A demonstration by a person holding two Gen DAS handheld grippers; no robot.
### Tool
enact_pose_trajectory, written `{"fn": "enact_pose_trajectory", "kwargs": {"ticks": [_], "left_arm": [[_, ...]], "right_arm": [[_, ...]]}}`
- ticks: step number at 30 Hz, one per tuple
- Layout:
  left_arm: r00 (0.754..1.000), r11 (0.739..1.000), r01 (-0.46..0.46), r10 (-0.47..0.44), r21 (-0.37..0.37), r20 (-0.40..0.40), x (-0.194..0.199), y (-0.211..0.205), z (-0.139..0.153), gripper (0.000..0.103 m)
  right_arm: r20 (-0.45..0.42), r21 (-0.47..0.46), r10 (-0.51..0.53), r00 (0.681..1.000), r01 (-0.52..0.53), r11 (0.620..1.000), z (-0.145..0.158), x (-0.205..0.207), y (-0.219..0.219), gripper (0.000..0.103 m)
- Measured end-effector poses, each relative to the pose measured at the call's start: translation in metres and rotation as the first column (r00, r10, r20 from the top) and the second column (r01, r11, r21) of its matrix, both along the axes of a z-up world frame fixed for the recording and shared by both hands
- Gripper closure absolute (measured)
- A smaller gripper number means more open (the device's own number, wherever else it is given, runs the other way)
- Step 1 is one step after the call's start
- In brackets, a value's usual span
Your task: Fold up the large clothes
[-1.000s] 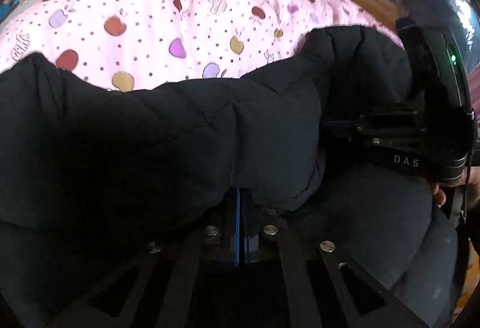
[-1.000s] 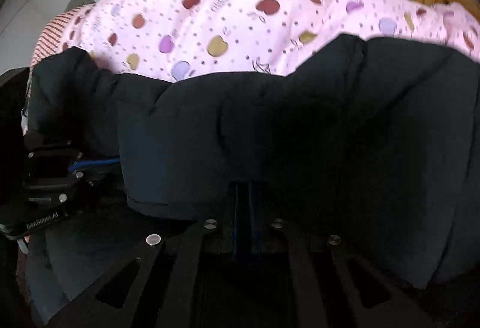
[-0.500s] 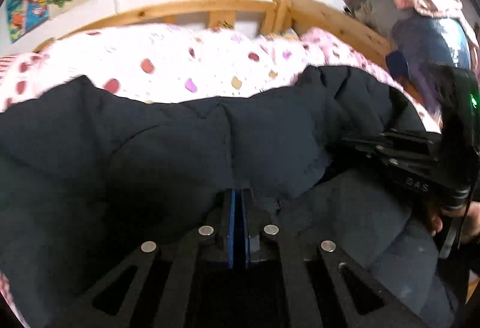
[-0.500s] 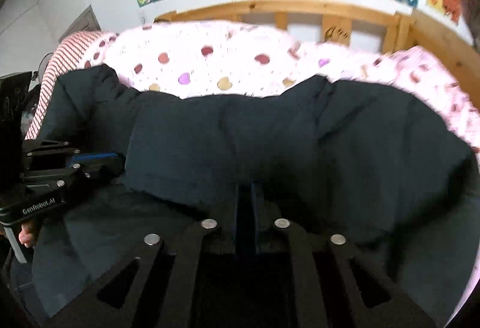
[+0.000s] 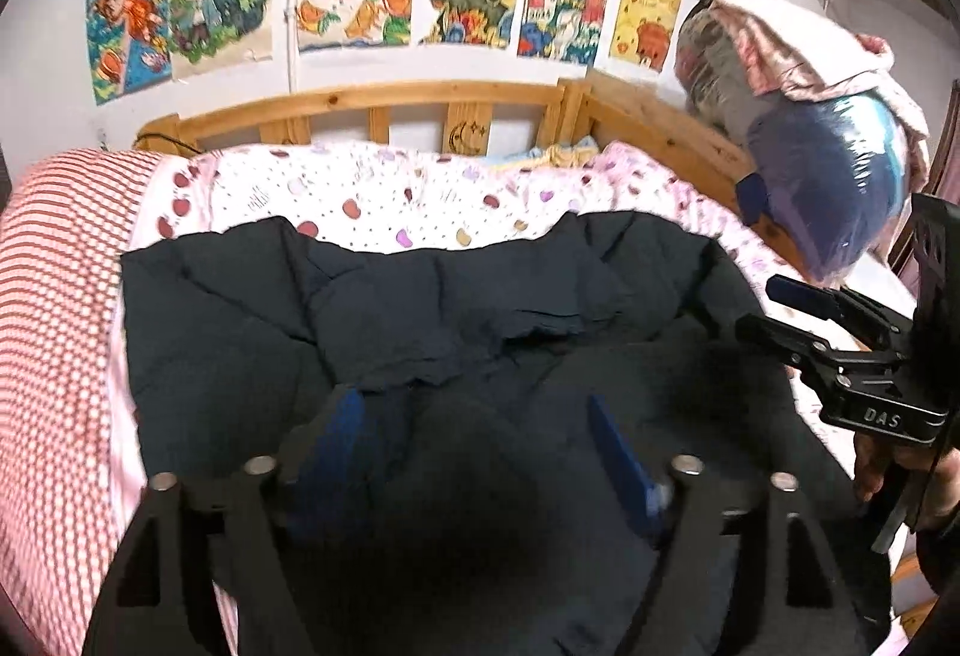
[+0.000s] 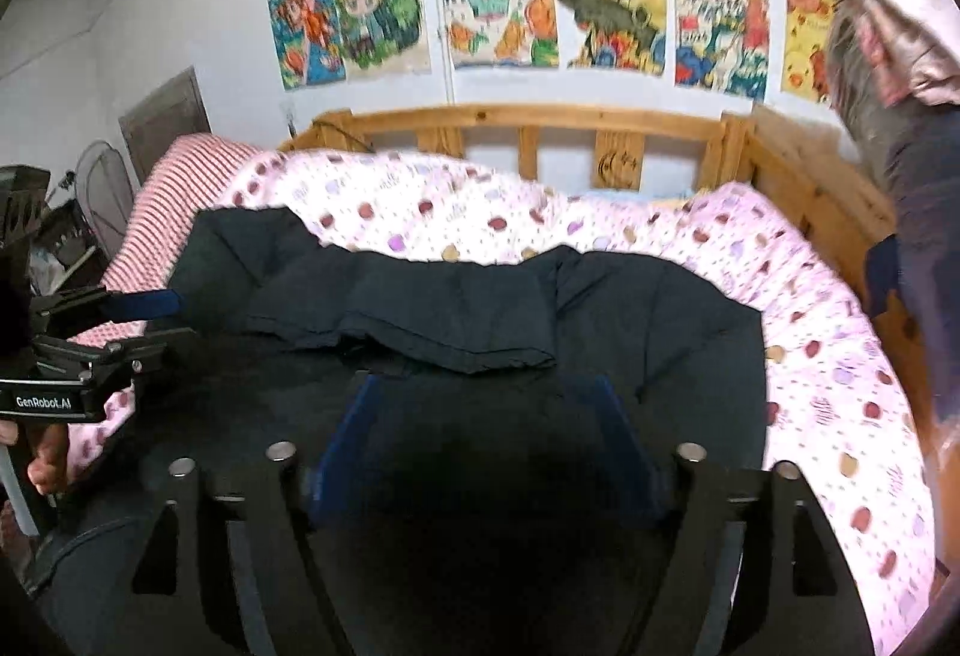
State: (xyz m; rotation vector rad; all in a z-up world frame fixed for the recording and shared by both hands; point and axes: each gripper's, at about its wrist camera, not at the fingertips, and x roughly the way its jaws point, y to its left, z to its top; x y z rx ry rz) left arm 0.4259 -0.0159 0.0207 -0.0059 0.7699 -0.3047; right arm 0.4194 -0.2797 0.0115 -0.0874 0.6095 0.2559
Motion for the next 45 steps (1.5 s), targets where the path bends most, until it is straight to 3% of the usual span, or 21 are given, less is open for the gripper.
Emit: {"fn": "enact_pose_trajectory", "kwargs": {"ticks": [6,13,18,31,45], "left_arm": [[0.999,1.000,-0.025,0.025,-0.011,0.048,-0.048,0.000,0.025,0.001],[0.995,1.000,-0.001,0.000,0.005,0.101,-0.106,0.000,0.046,0.000],[0.992,0.999,0.029,-0.032,0.021,0.125,-0.148,0.002,0.052,0.000],[0.987,0.995,0.065,-0.076,0.080,0.140,-0.238,0.012,0.039,0.000],[0.988,0.993,0.078,-0.090,0.092,0.125,-0.310,0.027,0.006,0.000]], "right_arm": [[0.044,0.045,-0.017,0.999,0.015,0.999,0.027,-0.043,-0.012,0.017],[0.089,0.037,-0.011,0.996,0.008,0.999,0.040,-0.102,-0.019,0.007],[0.112,0.018,0.003,0.994,-0.005,1.000,0.047,-0.142,-0.016,0.007],[0.113,0.002,0.029,0.993,-0.029,1.000,0.032,-0.237,-0.017,0.006],[0.068,-0.028,0.041,0.997,-0.040,0.999,-0.007,-0.306,-0.032,0.006]]}}
